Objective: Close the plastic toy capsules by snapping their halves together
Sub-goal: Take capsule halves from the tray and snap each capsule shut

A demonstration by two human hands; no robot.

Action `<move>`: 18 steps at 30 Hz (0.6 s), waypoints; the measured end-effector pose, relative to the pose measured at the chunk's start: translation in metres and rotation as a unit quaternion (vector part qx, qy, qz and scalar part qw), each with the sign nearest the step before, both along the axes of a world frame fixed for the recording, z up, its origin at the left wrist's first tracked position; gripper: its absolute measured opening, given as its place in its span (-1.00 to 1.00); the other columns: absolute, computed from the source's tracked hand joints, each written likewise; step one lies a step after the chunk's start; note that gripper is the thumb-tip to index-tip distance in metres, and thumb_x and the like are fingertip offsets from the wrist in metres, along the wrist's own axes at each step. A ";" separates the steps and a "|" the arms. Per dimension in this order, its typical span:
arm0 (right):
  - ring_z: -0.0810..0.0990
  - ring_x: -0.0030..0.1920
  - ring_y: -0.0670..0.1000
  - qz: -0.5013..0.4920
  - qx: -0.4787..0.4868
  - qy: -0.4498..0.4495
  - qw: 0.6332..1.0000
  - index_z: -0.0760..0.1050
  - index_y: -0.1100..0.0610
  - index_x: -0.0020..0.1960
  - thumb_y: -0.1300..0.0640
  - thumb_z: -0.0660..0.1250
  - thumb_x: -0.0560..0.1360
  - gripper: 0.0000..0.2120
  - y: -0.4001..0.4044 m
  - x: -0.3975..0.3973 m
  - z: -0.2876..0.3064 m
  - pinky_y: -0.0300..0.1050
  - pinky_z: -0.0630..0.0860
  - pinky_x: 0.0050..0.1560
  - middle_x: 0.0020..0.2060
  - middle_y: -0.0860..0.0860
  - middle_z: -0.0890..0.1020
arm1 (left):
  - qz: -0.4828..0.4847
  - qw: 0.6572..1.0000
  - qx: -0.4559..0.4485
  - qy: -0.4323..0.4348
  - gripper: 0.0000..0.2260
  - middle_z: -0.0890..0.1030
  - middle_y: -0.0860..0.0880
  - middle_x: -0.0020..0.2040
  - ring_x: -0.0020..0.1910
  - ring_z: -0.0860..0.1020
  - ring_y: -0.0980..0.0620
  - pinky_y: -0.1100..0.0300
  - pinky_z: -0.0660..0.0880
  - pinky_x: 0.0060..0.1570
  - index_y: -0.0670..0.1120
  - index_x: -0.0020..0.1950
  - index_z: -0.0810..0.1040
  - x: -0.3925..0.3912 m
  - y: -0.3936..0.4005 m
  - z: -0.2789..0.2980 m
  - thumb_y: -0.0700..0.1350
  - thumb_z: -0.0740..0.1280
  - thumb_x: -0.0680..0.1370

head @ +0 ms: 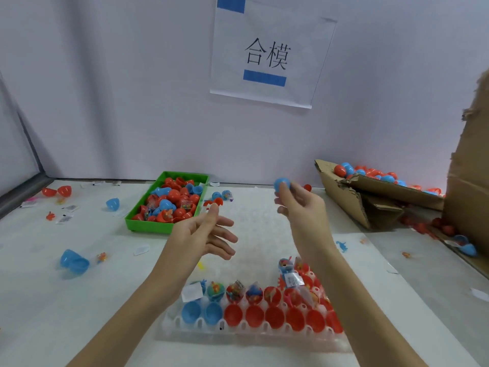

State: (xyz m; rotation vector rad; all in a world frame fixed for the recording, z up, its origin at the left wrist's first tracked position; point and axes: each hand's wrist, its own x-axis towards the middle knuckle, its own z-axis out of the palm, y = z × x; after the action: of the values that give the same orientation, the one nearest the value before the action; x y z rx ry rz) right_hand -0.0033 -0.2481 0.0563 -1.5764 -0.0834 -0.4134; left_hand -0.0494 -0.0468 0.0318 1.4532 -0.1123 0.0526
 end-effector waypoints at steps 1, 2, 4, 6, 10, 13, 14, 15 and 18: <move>0.63 -0.11 -0.12 0.040 0.203 0.055 0.977 0.61 0.21 0.16 0.11 0.32 0.66 -0.80 -0.010 0.017 0.009 -0.32 0.58 0.01 -0.14 0.02 0.67 | 0.012 1.000 -0.013 0.000 -0.52 0.73 -0.23 -0.16 -0.26 0.71 -0.20 0.19 0.65 -0.30 -0.15 -0.04 0.72 0.001 0.002 0.001 0.24 0.26 0.60; 0.64 -0.03 -0.05 0.062 0.384 0.084 0.918 0.59 0.28 0.16 0.19 0.30 0.67 -0.82 -0.020 0.034 0.018 -0.25 0.57 0.18 -0.04 0.08 0.67 | 0.022 0.999 -0.023 0.000 -0.53 0.72 -0.25 -0.17 -0.27 0.71 -0.20 0.19 0.65 -0.31 -0.15 -0.09 0.73 0.001 0.004 0.001 0.22 0.27 0.60; 0.62 0.14 0.01 0.041 0.574 0.088 0.813 0.49 0.34 0.33 0.26 0.27 0.67 -0.73 -0.041 0.063 0.034 -0.16 0.53 0.32 0.22 0.16 0.60 | 0.028 0.999 -0.033 -0.005 -0.55 0.71 -0.27 -0.17 -0.28 0.70 -0.20 0.18 0.64 -0.33 -0.15 -0.14 0.73 0.002 0.007 0.003 0.19 0.28 0.61; 0.62 0.22 0.03 0.015 0.639 0.068 0.766 0.42 0.30 0.42 0.25 0.28 0.67 -0.66 -0.056 0.086 0.043 -0.15 0.64 0.06 0.30 0.17 0.56 | 0.011 0.999 -0.047 -0.013 -0.57 0.70 -0.30 -0.17 -0.28 0.68 -0.21 0.16 0.64 -0.33 -0.16 -0.13 0.73 0.002 0.009 0.005 0.16 0.29 0.61; 0.67 0.13 0.02 -0.010 0.671 0.034 0.740 0.40 0.25 0.43 0.08 0.30 0.65 -0.59 -0.076 0.116 0.045 -0.19 0.65 -0.13 0.33 0.17 0.57 | -0.023 0.998 -0.058 -0.029 -0.57 0.68 -0.33 -0.17 -0.29 0.67 -0.21 0.14 0.63 -0.33 -0.20 -0.12 0.72 0.001 0.011 0.007 0.13 0.28 0.61; 0.62 -0.14 -0.01 -0.025 0.633 0.035 0.773 0.34 0.18 0.52 0.03 0.23 0.67 -0.53 -0.086 0.127 0.044 -0.23 0.64 -0.18 0.37 0.20 0.53 | -0.030 0.998 -0.052 -0.036 -0.56 0.68 -0.33 -0.19 -0.30 0.66 -0.21 0.13 0.62 -0.34 -0.21 -0.13 0.71 0.001 0.011 0.006 0.11 0.26 0.63; 0.60 -0.14 -0.03 -0.025 0.600 0.047 0.798 0.34 0.20 0.53 0.05 0.22 0.69 -0.55 -0.086 0.126 0.042 -0.22 0.63 -0.11 0.39 0.20 0.52 | -0.030 0.998 -0.049 -0.037 -0.57 0.68 -0.33 -0.19 -0.31 0.66 -0.21 0.14 0.62 -0.34 -0.21 -0.14 0.71 0.001 0.011 0.005 0.10 0.26 0.64; 0.60 -0.13 -0.04 -0.022 0.551 0.067 0.832 0.34 0.24 0.52 0.09 0.21 0.70 -0.56 -0.085 0.123 0.040 -0.22 0.63 -0.03 0.38 0.18 0.53 | -0.029 0.998 -0.047 -0.038 -0.57 0.68 -0.33 -0.20 -0.31 0.65 -0.21 0.13 0.61 -0.34 -0.20 -0.14 0.71 0.001 0.011 0.005 0.10 0.26 0.64; 0.61 -0.06 -0.04 -0.002 0.304 0.143 0.942 0.42 0.31 0.44 0.21 0.24 0.70 -0.65 -0.074 0.100 0.027 -0.11 0.51 0.28 0.10 0.08 0.63 | -0.023 0.998 -0.045 -0.039 -0.57 0.68 -0.31 -0.21 -0.32 0.64 -0.18 0.14 0.61 -0.36 -0.19 -0.15 0.72 0.001 0.013 0.005 0.11 0.26 0.63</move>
State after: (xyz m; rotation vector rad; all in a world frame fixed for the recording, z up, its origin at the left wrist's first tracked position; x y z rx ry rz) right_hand 0.0964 -0.3221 0.0834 -1.0080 0.2525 -0.1800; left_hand -0.0482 -0.0336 0.0367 1.3590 -0.2050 0.0757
